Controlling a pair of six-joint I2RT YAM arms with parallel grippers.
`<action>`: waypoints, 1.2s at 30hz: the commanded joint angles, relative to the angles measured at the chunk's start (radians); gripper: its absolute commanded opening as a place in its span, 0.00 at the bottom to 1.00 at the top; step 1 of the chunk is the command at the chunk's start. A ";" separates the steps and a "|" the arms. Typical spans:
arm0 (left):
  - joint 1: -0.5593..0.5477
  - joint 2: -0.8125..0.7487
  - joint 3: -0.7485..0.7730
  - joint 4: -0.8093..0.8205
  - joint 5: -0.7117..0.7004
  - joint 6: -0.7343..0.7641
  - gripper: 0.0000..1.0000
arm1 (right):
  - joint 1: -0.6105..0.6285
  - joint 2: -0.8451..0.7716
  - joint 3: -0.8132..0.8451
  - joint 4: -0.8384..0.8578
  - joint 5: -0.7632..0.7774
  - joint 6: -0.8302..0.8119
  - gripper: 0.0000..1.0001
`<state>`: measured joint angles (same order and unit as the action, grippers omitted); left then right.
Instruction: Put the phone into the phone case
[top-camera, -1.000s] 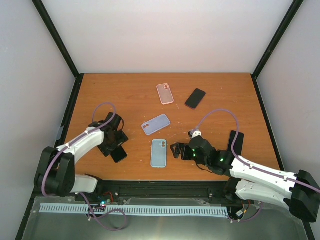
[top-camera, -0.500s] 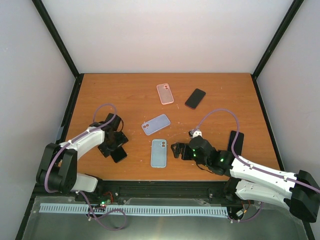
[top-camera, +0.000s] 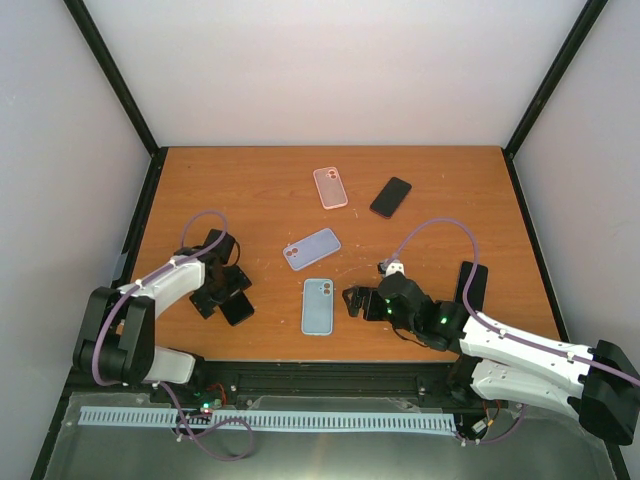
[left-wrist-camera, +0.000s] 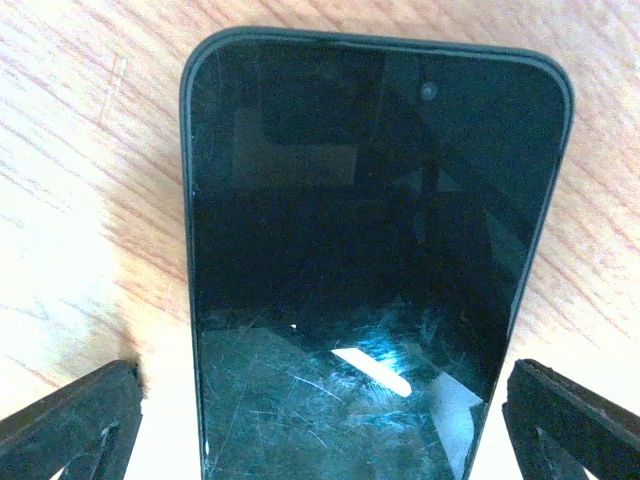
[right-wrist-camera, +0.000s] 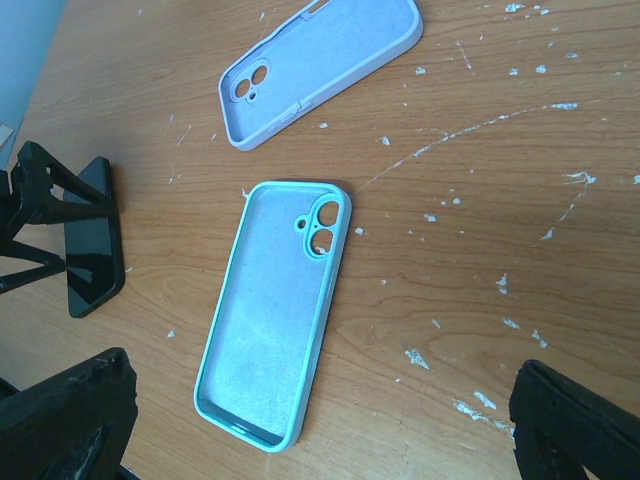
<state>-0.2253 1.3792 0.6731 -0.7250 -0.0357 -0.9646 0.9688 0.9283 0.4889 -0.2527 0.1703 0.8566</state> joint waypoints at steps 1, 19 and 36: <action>0.006 0.011 -0.004 0.021 -0.011 0.023 0.98 | -0.007 -0.005 -0.009 -0.001 0.026 -0.004 1.00; 0.000 0.105 -0.012 0.084 0.051 0.044 0.92 | -0.007 0.014 0.007 0.008 0.017 -0.002 1.00; -0.120 0.060 0.031 0.181 0.240 0.066 0.78 | -0.007 0.073 0.025 0.128 -0.122 -0.031 0.93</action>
<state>-0.3042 1.4364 0.7155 -0.6838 0.0265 -0.9199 0.9680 0.9745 0.4908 -0.1982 0.0967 0.8452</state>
